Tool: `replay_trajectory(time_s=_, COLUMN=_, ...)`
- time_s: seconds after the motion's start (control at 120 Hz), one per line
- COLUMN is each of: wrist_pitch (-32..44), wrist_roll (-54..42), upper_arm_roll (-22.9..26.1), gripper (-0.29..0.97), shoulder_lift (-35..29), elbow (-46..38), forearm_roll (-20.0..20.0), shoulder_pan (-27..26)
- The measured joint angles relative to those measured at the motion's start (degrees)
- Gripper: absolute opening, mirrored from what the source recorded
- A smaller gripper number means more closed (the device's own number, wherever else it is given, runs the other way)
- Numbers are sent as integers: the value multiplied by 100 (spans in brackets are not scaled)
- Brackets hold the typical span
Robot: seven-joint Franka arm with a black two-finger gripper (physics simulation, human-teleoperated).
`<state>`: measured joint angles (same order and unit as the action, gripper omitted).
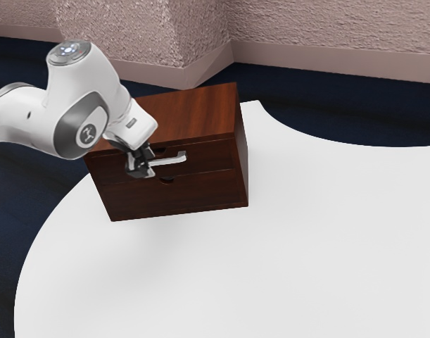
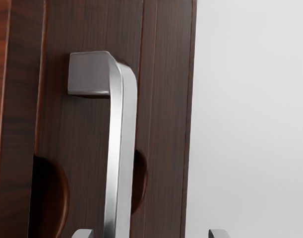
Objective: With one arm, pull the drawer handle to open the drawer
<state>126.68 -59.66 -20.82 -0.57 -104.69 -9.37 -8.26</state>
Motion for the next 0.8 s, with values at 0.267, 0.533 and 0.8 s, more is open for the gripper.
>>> replay_trajectory(time_s=0.267, wrist_pitch=38, wrist_roll=10, upper_arm_roll=-2, gripper=26, shoulder_lift=107, elbow=16, forearm_roll=57, shoulder_pan=-22)
replay_trajectory(time_s=0.533, wrist_pitch=57, wrist_roll=21, upper_arm_roll=5, gripper=20, shoulder_lift=114, elbow=11, forearm_roll=90, shoulder_pan=-3)
replay_trajectory(time_s=0.8, wrist_pitch=39, wrist_roll=42, upper_arm_roll=44, gripper=11, shoulder_lift=8, elbow=-48, forearm_roll=187, shoulder_pan=40)
